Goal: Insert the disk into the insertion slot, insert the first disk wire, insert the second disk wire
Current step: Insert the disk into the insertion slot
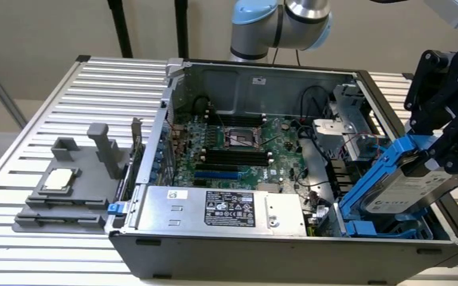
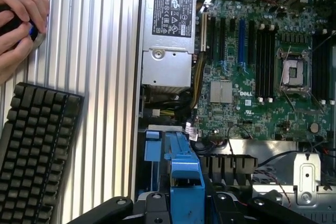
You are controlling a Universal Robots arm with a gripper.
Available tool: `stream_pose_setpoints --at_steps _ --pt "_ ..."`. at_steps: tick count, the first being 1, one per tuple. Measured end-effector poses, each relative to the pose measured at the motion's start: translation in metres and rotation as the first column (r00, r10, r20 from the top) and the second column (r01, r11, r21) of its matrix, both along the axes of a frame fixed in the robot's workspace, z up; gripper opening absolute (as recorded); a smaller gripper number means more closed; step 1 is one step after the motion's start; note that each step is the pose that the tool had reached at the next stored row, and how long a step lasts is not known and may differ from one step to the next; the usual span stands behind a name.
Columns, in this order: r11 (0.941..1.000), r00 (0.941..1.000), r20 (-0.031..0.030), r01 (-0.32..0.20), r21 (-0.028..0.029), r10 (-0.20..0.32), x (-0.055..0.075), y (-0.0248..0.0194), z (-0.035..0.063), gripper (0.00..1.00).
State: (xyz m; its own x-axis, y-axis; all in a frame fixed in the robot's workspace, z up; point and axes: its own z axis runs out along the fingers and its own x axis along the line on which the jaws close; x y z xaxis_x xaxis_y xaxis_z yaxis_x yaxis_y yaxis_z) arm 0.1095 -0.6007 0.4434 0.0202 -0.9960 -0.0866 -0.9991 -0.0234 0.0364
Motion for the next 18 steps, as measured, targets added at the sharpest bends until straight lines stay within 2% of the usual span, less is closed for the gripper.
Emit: stream_pose_setpoints --at_steps 4,8,18 --pt "1.0 1.0 -0.0009 0.0 -0.0001 0.0 0.0 -0.0026 0.0008 0.33" --pt "1.0 1.0 -0.001 0.0 0.0002 0.0 0.0 -0.003 0.0005 0.33" --pt "1.0 1.0 -0.001 -0.004 0.0065 0.004 0.0 -0.0031 -0.0065 0.33"
